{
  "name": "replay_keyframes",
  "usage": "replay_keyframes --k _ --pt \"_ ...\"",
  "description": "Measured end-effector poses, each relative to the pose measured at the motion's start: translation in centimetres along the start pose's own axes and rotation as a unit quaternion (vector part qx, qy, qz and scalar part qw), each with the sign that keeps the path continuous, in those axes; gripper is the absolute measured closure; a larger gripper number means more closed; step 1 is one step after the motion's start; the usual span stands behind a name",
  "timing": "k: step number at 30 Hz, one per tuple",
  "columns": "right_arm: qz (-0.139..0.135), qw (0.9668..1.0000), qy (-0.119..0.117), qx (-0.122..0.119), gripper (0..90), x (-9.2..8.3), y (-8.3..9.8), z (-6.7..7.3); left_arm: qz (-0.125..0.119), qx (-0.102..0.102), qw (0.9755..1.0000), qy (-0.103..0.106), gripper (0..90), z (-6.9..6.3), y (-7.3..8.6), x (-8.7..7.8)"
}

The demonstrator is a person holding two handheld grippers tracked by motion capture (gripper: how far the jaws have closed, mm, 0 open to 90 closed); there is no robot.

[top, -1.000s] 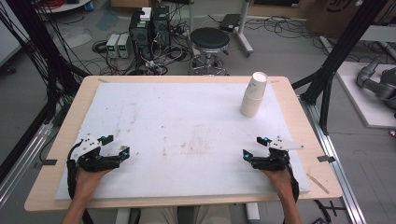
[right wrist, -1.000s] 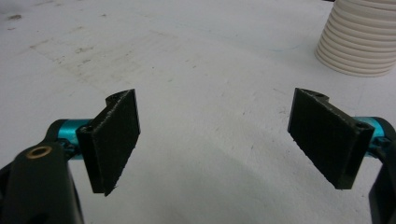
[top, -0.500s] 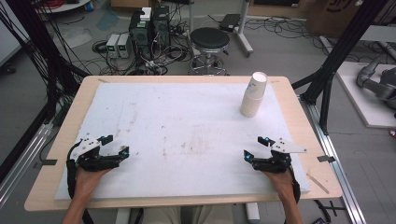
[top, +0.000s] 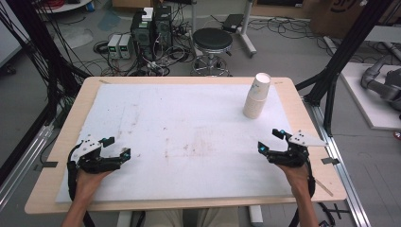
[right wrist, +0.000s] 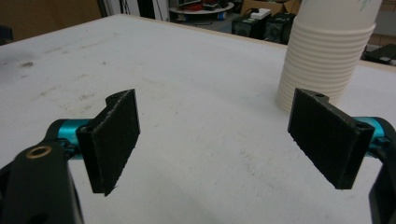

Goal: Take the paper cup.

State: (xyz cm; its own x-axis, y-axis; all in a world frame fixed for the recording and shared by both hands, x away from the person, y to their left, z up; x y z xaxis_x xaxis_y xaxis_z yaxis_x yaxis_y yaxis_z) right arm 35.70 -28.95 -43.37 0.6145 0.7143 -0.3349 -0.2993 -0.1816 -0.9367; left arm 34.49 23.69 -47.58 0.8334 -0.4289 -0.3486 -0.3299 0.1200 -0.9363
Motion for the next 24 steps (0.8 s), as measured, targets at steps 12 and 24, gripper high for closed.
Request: replay_keyframes --k 12,24 --pt "0.019 0.9994 0.024 -0.015 17.2 -1.0 -7.0 -2.7 0.001 0.003 1.0 0.002 13.5 -0.1 0.0 0.0" --pt "0.052 0.9969 0.054 -0.023 17.2 -0.3 -12.4 -5.7 0.0 0.002 1.0 0.005 13.4 -0.1 0.0 0.0"
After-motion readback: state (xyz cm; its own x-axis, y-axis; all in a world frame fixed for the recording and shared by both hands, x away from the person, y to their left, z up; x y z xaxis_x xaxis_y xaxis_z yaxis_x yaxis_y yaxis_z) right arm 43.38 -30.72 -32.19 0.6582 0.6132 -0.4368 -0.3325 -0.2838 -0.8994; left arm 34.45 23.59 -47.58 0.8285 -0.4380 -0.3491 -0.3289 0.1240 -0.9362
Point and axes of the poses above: each handheld gripper's, and its own axes: x roughly forward along the jaws, y roughly out of its underside, z roughly to its left, the point moved 7 cm from there along x, roughly forward along the jaws, and after that the axes turned 9 degrees about -y, right-handed, at the moved point
